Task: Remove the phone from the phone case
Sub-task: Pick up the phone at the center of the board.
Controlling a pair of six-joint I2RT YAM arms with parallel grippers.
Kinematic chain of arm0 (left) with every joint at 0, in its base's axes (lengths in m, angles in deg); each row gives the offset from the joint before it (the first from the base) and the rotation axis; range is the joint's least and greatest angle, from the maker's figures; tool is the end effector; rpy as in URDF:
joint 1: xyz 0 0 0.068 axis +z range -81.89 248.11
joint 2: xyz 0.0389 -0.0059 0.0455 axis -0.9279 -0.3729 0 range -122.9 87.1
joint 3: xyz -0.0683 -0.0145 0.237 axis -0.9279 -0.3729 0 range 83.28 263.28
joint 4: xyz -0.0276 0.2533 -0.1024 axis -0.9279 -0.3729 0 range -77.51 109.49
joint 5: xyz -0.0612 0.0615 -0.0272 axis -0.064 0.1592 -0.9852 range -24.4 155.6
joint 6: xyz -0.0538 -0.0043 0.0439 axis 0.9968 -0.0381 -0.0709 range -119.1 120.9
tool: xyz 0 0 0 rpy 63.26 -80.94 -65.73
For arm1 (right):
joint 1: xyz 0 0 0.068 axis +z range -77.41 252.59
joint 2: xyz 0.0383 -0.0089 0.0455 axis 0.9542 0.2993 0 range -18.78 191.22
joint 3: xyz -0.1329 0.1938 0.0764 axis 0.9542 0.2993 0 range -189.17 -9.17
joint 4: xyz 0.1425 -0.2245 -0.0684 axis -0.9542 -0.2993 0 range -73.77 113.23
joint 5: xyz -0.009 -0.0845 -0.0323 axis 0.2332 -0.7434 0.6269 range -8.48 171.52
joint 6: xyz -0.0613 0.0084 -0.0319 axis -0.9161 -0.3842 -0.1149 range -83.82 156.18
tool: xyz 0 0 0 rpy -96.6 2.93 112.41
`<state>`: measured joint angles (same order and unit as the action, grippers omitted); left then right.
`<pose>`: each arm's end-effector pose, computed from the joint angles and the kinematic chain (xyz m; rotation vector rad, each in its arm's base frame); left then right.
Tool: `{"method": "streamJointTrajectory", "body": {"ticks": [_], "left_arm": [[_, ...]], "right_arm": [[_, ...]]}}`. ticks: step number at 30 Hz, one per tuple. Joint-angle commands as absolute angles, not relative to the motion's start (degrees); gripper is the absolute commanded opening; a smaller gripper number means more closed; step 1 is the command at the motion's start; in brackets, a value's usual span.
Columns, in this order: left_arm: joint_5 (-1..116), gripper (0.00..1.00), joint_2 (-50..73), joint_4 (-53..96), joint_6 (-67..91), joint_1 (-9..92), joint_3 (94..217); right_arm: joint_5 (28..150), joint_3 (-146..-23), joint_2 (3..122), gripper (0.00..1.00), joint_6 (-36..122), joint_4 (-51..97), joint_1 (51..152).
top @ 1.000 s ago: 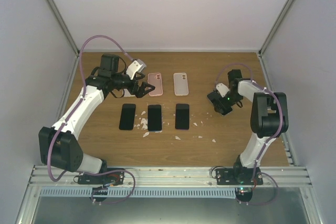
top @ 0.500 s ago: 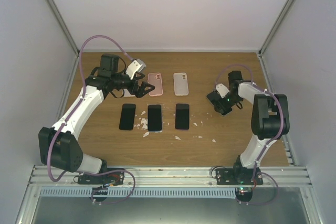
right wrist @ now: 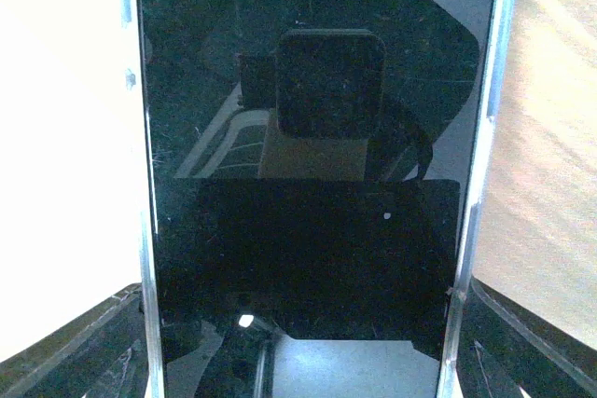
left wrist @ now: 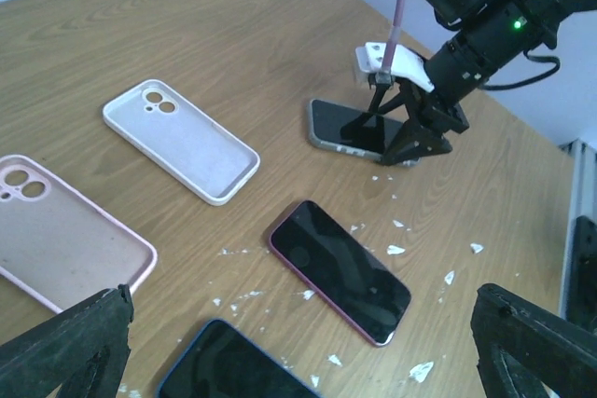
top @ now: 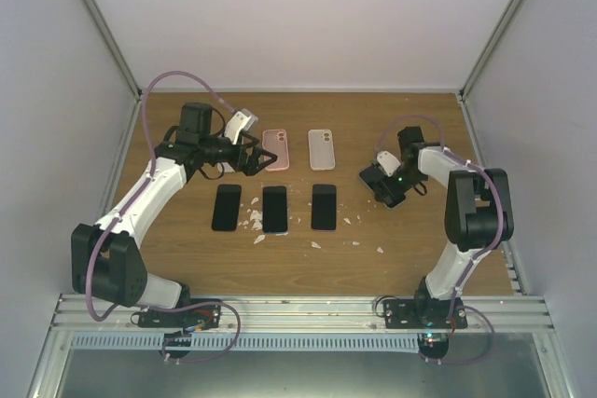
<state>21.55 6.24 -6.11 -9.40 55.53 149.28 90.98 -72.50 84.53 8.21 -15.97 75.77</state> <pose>0.3187 -0.1113 0.2649 0.8190 2.0257 -0.8884 0.3348 0.0279 0.0965 -0.8053 2.8037 0.1763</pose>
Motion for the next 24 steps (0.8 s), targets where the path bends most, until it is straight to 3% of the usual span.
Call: {"method": "streamJointTrajectory", "body": {"ticks": [1,15,24], "left_arm": [[18.4,0.99,8.2,2.5,-1.2,55.7,147.1],[13.7,0.99,5.9,8.9,11.6,55.7,146.4],[9.9,0.92,6.8,12.0,17.2,55.7,145.6]], "right_arm": [[94.9,-73.5,79.6,0.63,10.0,-18.8,77.6],[101.0,-76.5,69.2,0.57,11.7,-18.0,81.2],[104.0,-80.5,65.2,0.54,12.9,-15.2,89.2]]}}
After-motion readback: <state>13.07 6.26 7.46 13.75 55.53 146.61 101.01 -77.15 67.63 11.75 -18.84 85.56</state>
